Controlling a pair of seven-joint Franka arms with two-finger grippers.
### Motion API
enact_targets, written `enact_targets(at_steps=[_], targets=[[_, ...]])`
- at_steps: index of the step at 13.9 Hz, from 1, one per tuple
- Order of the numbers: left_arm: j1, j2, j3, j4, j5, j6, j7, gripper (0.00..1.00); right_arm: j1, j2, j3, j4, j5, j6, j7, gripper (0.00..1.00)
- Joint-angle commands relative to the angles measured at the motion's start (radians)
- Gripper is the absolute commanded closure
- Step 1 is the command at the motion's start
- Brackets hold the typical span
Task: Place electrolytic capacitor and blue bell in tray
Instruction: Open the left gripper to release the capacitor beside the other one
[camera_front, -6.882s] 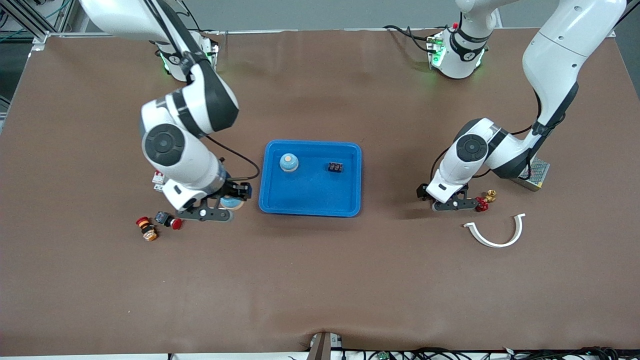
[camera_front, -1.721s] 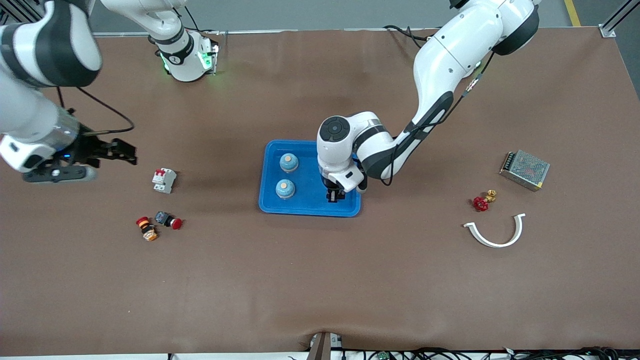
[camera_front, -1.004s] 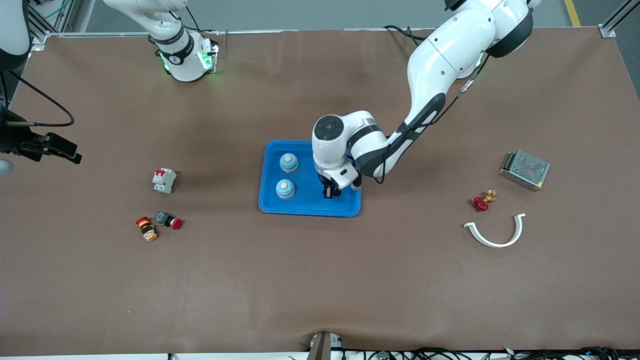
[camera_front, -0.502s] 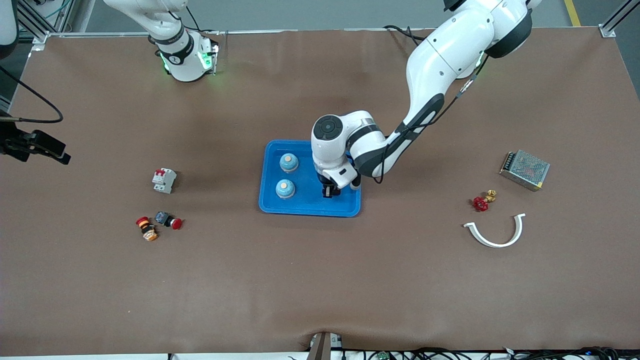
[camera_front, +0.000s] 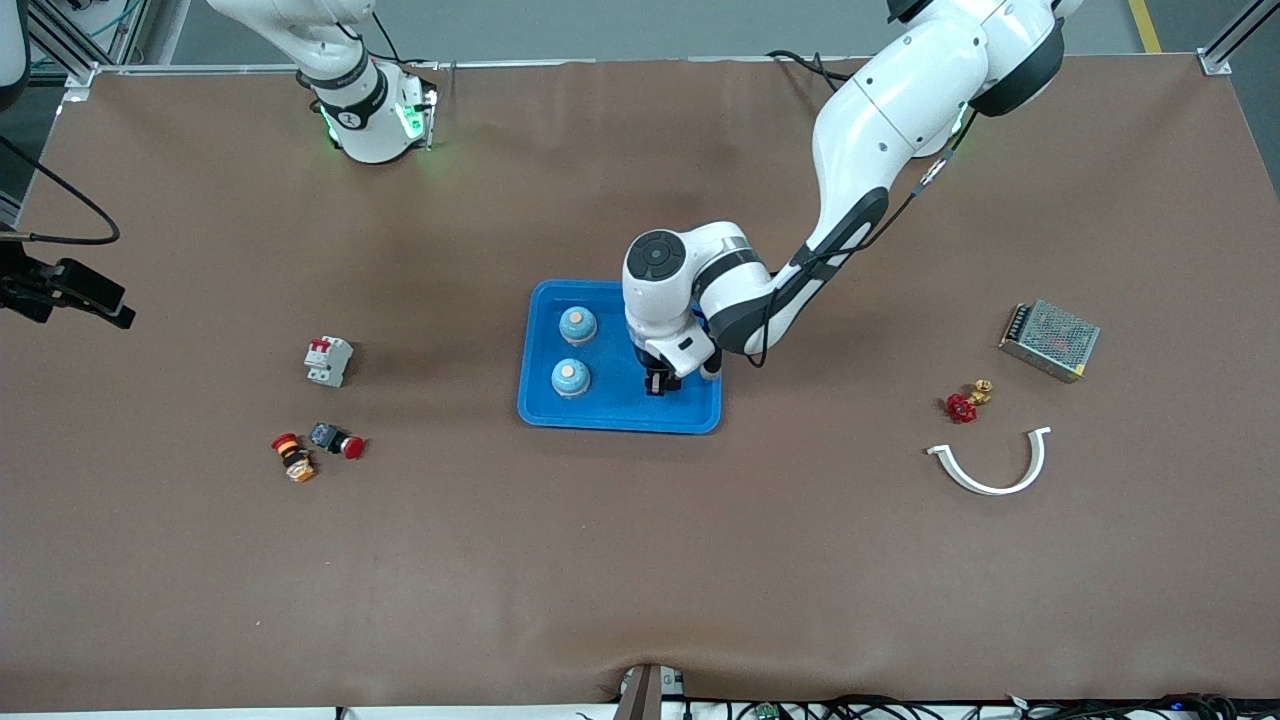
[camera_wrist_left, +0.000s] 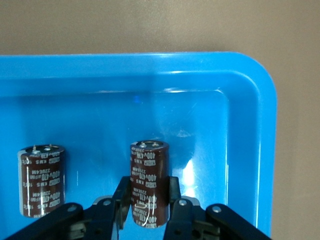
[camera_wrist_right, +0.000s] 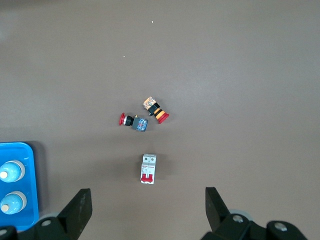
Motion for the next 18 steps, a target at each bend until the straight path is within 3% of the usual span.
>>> enact_targets(at_steps=[1, 4, 5, 6, 18], targets=[[-0.007, 0.017, 0.009, 0.003, 0.011, 0.000, -0.027, 1.00, -0.011, 0.007, 0.012, 0.021, 0.003, -0.016, 0.003, 0.00], [-0.010, 0.016, 0.009, 0.004, 0.025, 0.000, -0.015, 1.00, -0.011, 0.007, 0.012, 0.021, 0.003, -0.016, 0.000, 0.00], [-0.010, 0.016, 0.009, 0.004, 0.031, -0.003, 0.005, 0.69, -0.011, 0.007, 0.012, 0.021, 0.003, -0.016, 0.001, 0.00], [-0.013, 0.016, 0.009, 0.004, 0.031, -0.007, 0.028, 0.01, -0.011, 0.007, 0.012, 0.021, 0.003, -0.016, 0.004, 0.00], [0.013, -0.047, -0.034, 0.017, 0.011, -0.109, 0.037, 0.00, -0.014, 0.007, 0.012, 0.020, -0.003, -0.018, -0.005, 0.00]])
